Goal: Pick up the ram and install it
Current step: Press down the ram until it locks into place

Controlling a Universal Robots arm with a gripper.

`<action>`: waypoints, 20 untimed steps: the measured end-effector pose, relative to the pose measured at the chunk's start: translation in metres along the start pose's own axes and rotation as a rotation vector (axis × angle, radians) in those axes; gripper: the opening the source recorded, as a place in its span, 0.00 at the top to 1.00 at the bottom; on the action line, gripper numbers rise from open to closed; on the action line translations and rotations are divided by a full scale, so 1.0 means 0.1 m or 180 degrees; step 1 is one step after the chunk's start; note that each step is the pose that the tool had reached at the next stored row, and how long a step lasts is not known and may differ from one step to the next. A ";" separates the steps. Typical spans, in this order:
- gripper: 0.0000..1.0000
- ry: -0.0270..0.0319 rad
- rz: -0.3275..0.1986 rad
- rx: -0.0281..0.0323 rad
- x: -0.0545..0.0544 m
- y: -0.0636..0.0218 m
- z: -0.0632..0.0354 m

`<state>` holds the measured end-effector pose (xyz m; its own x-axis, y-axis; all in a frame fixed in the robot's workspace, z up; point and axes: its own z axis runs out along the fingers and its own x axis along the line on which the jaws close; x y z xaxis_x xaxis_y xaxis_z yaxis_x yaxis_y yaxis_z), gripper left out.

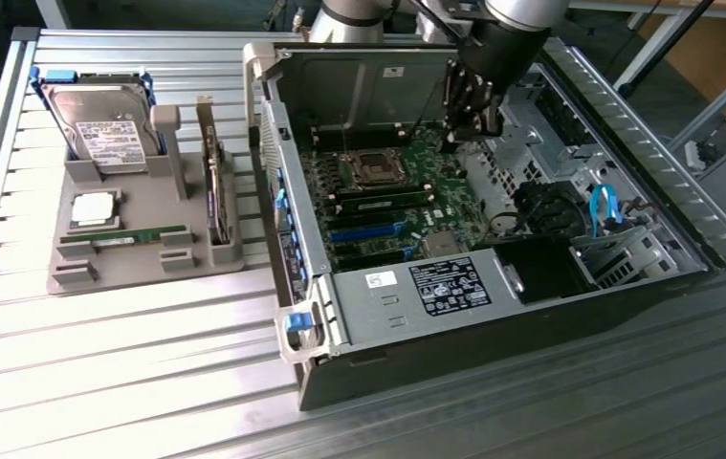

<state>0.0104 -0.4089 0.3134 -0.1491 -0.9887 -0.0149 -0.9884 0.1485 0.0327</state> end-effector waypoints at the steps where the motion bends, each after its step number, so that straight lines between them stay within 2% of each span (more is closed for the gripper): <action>1: 0.91 -0.0004 0.0118 0.0002 0.00 0.000 0.000; 3: 0.91 -0.0013 0.0394 0.0006 0.00 0.000 0.000; 5: 0.91 -0.0018 0.0565 0.0009 0.00 0.000 0.000; 9: 0.91 -0.0024 0.0749 0.0011 0.00 0.000 0.000; 11: 0.91 -0.0029 0.0928 0.0014 0.00 0.000 0.000; 14: 0.91 -0.0035 0.1100 0.0017 0.00 0.000 0.000; 17: 0.91 -0.0044 0.1401 0.0021 0.00 0.000 0.000; 19: 0.91 -0.0049 0.1539 0.0023 0.00 0.000 0.000; 20: 0.91 -0.0054 0.1696 0.0026 0.00 0.000 0.000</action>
<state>0.0104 -0.4089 0.3133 -0.6309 -0.7757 -0.0145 -0.7757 0.6303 0.0326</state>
